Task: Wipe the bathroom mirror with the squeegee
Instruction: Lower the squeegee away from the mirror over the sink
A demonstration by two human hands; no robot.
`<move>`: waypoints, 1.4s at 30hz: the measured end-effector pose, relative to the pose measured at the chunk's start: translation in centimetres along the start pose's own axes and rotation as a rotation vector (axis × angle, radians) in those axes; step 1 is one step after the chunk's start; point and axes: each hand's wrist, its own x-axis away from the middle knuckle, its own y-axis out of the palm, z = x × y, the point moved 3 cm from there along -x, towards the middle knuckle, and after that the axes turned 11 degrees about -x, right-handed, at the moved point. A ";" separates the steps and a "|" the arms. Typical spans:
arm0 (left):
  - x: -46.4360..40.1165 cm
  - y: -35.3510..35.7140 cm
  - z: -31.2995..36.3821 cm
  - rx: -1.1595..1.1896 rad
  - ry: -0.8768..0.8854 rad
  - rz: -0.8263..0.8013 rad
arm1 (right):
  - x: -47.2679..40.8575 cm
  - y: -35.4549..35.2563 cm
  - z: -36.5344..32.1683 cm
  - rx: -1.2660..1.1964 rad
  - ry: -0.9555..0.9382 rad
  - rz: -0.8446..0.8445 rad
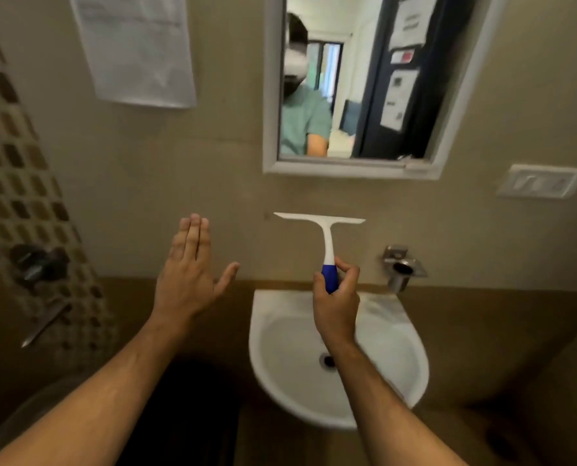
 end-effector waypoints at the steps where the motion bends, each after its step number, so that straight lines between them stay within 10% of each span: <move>1: 1.6 0.4 -0.9 -0.023 -0.026 -0.024 | 1.4 0.6 0.8 0.002 0.025 -0.027; 16: 22.0 5.7 -11.3 -0.114 -0.223 -0.337 | 19.2 8.3 10.9 0.055 0.424 -0.271; 42: 29.9 39.8 -32.4 0.056 -0.006 -0.704 | 32.4 34.1 42.8 0.538 0.701 -0.239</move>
